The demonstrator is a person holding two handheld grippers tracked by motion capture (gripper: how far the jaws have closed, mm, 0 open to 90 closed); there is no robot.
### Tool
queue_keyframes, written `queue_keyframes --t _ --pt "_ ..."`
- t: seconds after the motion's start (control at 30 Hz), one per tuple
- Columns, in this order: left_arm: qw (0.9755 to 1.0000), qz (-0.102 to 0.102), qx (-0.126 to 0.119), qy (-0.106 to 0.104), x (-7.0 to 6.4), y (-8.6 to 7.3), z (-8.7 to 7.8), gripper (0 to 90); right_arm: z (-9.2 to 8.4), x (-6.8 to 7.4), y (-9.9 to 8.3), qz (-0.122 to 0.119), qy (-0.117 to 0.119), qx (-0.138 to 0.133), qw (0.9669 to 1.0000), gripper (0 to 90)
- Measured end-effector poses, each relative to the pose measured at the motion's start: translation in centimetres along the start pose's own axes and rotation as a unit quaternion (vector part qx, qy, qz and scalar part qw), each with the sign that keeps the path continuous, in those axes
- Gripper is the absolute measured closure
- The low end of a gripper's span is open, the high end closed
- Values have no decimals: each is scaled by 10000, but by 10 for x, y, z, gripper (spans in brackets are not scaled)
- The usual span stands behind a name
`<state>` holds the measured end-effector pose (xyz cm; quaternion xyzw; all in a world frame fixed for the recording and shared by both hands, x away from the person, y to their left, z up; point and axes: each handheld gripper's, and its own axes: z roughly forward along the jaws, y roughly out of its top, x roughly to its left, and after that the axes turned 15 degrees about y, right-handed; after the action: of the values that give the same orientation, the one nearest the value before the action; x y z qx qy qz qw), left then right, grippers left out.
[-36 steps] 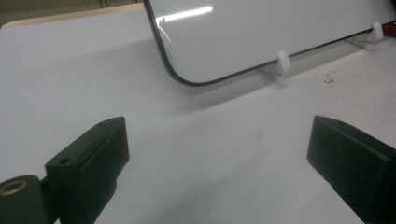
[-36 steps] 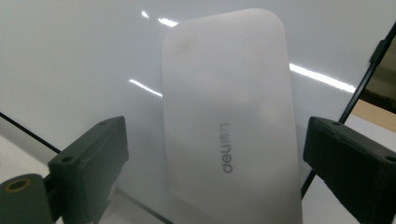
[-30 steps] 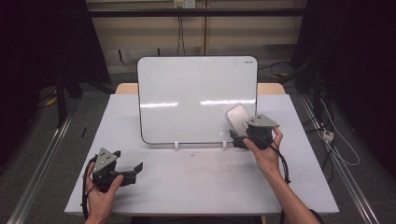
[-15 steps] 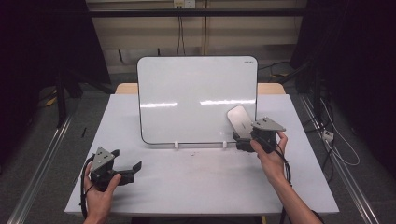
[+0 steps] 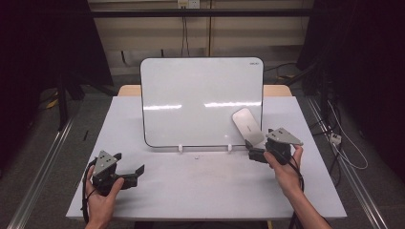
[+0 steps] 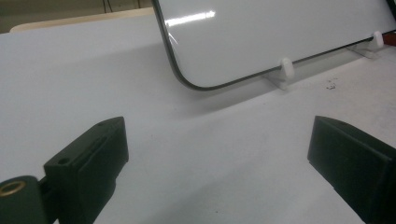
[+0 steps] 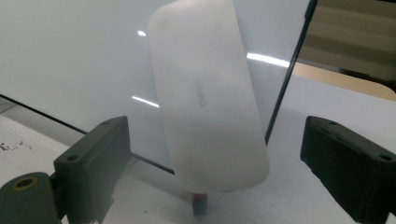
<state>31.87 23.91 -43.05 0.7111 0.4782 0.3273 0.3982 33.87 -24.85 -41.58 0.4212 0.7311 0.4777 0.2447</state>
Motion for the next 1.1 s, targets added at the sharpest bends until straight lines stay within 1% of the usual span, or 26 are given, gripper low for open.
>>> queue_keyframes --t 0.07,0.2,0.3,0.37,0.57,0.7,0.77,0.83,0.9,0.93,1.1 --pt "10000 17 6 8 -1 0 0 54 -4 -1 -4 65 -13 7 10000 85" --pt "10000 49 -6 20 -2 1 1 54 -11 -1 -7 118 -52 -49 9999 87" --pt "10000 25 -10 12 -1 1 0 55 -17 -1 -10 123 -76 -55 9999 87" --pt "10000 -27 -40 21 0 1 0 55 -20 0 -12 91 -126 -29 9999 87" --pt "10000 -23 -53 0 0 3 2 55 -29 -3 -24 100 -153 -41 9998 87" --pt "10000 -11 -53 -32 -2 4 6 55 -38 -3 -31 178 -212 -99 9996 88" --pt "10000 5 -53 -57 -3 5 7 55 -43 -3 -34 232 -195 -151 9994 88" --pt "10000 5 -54 -65 -4 4 7 55 -46 -3 -38 234 -230 -127 9994 88" --pt "10000 9 -45 -38 -3 4 6 55 -49 -4 -42 297 -219 -118 9992 88" --pt "10000 0 -45 -31 -3 4 6 55 -50 -5 -44 334 -253 -117 9991 88" --pt "10000 -16 -49 10 -2 3 5 55 -56 -5 -53 378 -269 -177 9988 88"
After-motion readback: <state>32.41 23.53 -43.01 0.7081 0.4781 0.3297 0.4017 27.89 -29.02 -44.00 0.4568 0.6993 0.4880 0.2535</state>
